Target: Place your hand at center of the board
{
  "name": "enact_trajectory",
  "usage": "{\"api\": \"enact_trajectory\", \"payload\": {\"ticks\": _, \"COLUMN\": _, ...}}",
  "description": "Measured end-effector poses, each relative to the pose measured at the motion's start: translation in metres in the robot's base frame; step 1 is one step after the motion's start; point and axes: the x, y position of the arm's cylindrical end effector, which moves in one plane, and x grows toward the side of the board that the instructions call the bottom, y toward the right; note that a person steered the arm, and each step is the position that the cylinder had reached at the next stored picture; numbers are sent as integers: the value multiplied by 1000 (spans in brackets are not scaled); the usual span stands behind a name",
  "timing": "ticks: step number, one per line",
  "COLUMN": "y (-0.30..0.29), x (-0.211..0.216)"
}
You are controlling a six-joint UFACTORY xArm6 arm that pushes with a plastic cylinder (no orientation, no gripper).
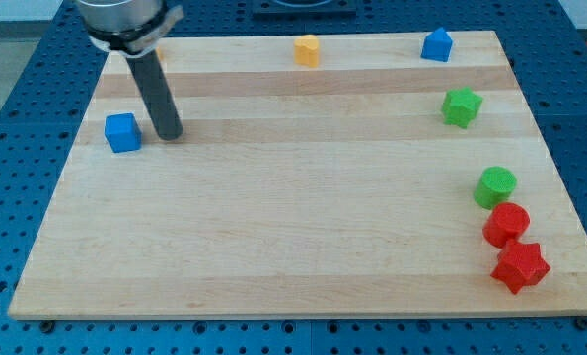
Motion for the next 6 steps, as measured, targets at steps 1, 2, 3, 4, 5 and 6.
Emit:
{"api": "enact_trajectory", "payload": {"ticks": 1, "y": 34, "x": 10}}
{"api": "enact_trajectory", "payload": {"ticks": 2, "y": 88, "x": 23}}
{"api": "enact_trajectory", "payload": {"ticks": 3, "y": 123, "x": 36}}
{"api": "enact_trajectory", "payload": {"ticks": 4, "y": 162, "x": 36}}
{"api": "enact_trajectory", "payload": {"ticks": 5, "y": 218, "x": 36}}
{"api": "enact_trajectory", "payload": {"ticks": 6, "y": 278, "x": 36}}
